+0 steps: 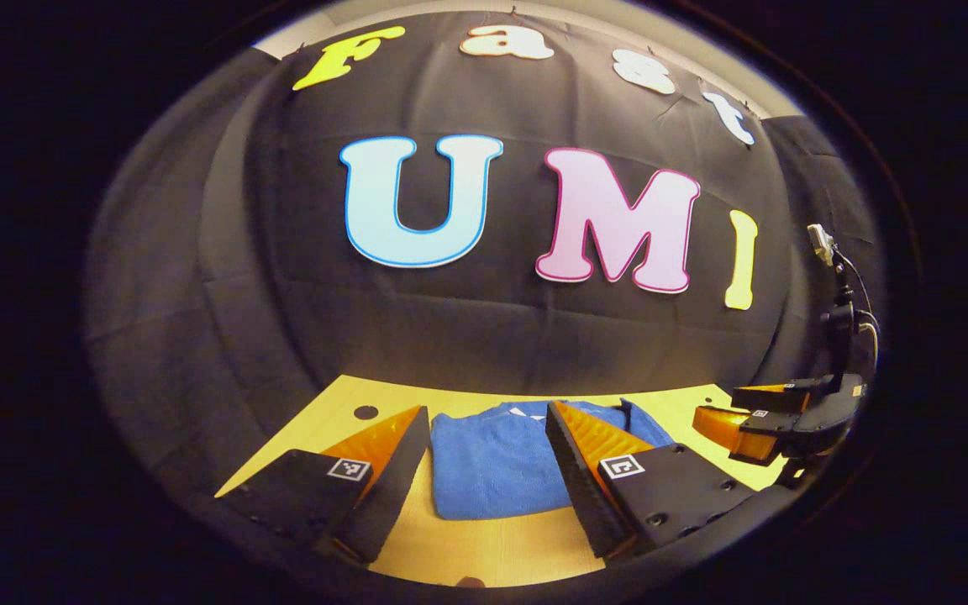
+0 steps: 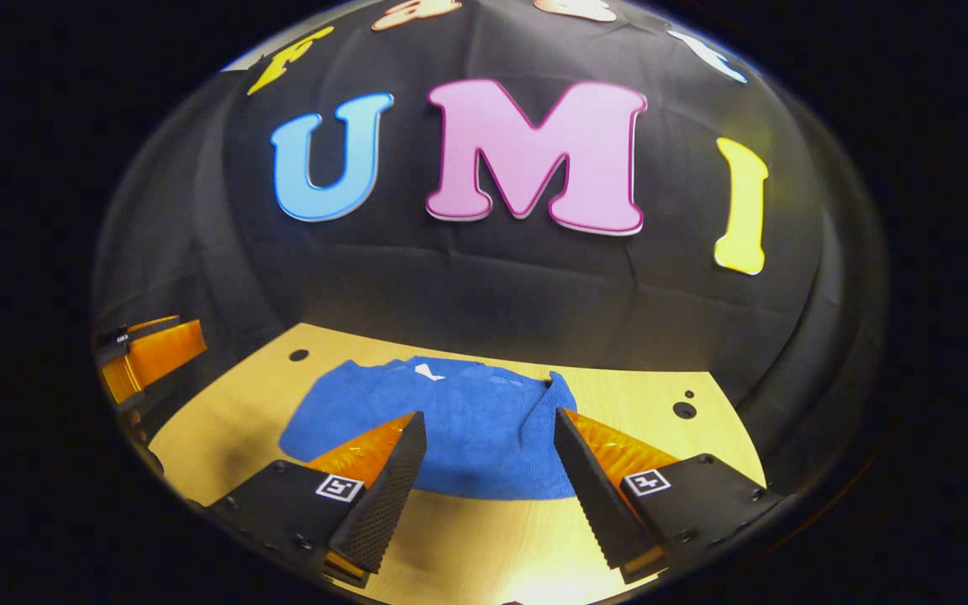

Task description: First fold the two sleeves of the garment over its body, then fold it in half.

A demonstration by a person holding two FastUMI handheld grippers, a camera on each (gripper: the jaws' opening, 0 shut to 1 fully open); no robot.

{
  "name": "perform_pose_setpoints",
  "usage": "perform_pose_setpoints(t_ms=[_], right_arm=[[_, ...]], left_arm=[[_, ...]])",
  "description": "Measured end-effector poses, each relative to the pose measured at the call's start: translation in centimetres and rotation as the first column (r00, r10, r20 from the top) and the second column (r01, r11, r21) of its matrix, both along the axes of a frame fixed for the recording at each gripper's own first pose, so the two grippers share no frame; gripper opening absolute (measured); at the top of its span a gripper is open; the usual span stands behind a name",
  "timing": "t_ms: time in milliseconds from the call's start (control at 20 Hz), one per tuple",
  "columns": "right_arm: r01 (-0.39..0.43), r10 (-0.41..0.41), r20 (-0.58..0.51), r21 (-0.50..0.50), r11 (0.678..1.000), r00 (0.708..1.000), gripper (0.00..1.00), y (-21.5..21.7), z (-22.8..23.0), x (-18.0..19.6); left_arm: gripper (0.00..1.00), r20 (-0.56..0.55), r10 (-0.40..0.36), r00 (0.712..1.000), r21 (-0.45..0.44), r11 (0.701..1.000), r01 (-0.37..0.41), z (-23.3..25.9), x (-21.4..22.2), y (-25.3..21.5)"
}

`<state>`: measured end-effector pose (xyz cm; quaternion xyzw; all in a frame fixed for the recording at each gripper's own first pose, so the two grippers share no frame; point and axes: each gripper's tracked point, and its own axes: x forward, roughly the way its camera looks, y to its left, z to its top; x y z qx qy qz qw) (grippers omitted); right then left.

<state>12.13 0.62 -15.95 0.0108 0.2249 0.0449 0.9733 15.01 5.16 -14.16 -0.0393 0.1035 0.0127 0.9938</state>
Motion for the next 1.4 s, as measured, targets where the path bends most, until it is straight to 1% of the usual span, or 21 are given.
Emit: perform_pose_setpoints(t_ms=[150,200,300,400,450,550,650,700,750,800,850,900,950,1000,1100,1150,1200,1250,1300,1350,1400], right_arm=[[-0.023,0.021,0.048,0.034,0.999,0.999,0.97,2.2,4.5,-5.6],[-0.032,0.028,0.067,0.049,0.998,0.997,0.97,3.5,5.8,-7.2],[-0.041,0.034,0.114,0.059,0.997,0.993,0.97,4.1,9.0,-10.5],[-0.05,0.04,0.21,0.045,0.998,0.977,0.97,4.3,12.2,-13.8],[-0.049,0.04,0.283,0.023,0.999,0.958,0.97,4.1,13.6,-15.1],[-0.036,0.038,0.335,-0.011,0.999,0.941,0.96,3.6,14.6,-18.6],[-0.056,0.059,0.321,-0.019,0.998,0.945,0.96,4.9,14.2,-22.5],[-0.059,0.065,0.308,-0.027,0.998,0.949,0.92,4.9,13.7,-23.7],[-0.061,0.068,0.306,-0.033,0.998,0.95,0.97,4.9,13.6,-24.8],[-0.061,0.071,0.311,-0.04,0.997,0.948,0.94,4.9,13.9,-25.5],[-0.063,0.074,0.314,-0.045,0.997,0.947,0.98,4.9,14.0,-26.1],[-0.067,0.077,0.31,-0.044,0.997,0.948,0.99,5.1,13.8,-26.5],[-0.066,0.074,0.31,-0.035,0.997,0.948,0.96,5.1,13.9,-26.9],[-0.063,0.065,0.31,-0.016,0.998,0.948,0.99,5.2,14.0,-27.3],[-0.063,0.053,0.316,0.022,0.998,0.947,0.99,5.5,14.5,-27.8],[-0.07,0.059,0.317,0.026,0.997,0.947,0.96,5.5,14.6,-28.0],[-0.08,0.07,0.315,0.02,0.997,0.947,0.98,5.7,14.5,-28.3],[-0.088,0.08,0.314,0.012,0.996,0.946,0.98,5.9,14.4,-28.3],[-0.099,0.09,0.313,0.013,0.995,0.946,0.95,6.2,14.2,-28.4],[-0.109,0.094,0.314,0.029,0.994,0.945,0.99,6.6,14.3,-28.4],[-0.107,0.086,0.323,0.049,0.993,0.943,0.99,6.7,14.4,-28.3]], left_arm=[[0.8,0.031,-0.013,0.999,0.02,1.0,0.012,2.3,-6.4,-0.4],[0.8,0.049,-0.009,0.999,0.025,1.0,0.008,3.3,-8.4,-0.6],[0.81,0.088,0.01,0.996,0.035,0.999,-0.013,5.2,-12.2,-0.8],[0.8,0.149,0.076,0.986,0.044,0.996,-0.083,7.0,-15.8,0.2],[0.8,0.197,0.067,0.978,0.044,0.996,-0.078,8.2,-17.2,-0.4],[0.8,0.26,0.026,0.965,0.032,0.999,-0.036,9.1,-20.0,-1.9],[0.8,0.294,0.008,0.956,0.005,1.0,-0.01,9.3,-22.4,-2.6],[0.8,0.309,0.006,0.951,-0.006,1.0,-0.005,9.4,-23.4,-2.8],[0.79,0.334,0.007,0.943,-0.014,1.0,-0.002,9.5,-24.2,-3.0],[0.8,0.366,0.003,0.93,-0.016,1.0,0.003,10.0,-24.8,-3.2],[0.8,0.4,-0.01,0.916,-0.011,1.0,0.016,10.4,-25.4,-3.7],[0.79,0.426,-0.033,0.904,0.002,0.999,0.035,10.7,-26.0,-4.4],[0.81,0.441,-0.055,0.896,0.014,0.998,0.054,10.6,-26.7,-4.8],[0.8,0.44,-0.066,0.896,0.014,0.998,0.066,10.4,-27.2,-5.2],[0.8,0.424,-0.067,0.903,-0.003,0.997,0.075,9.9,-27.9,-5.8],[0.8,0.42,-0.06,0.906,-0.013,0.997,0.071,9.9,-27.9,-5.8],[0.8,0.419,-0.054,0.906,-0.015,0.998,0.066,9.7,-28.0,-5.8],[0.8,0.42,-0.048,0.906,-0.013,0.998,0.058,9.7,-28.1,-5.6],[0.8,0.413,-0.044,0.91,-0.007,0.999,0.051,9.6,-28.2,-5.5],[0.8,0.398,-0.039,0.917,0.001,0.999,0.041,9.3,-28.3,-5.3],[0.8,0.39,-0.031,0.92,0.009,1.0,0.03,9.2,-28.3,-5.0]])
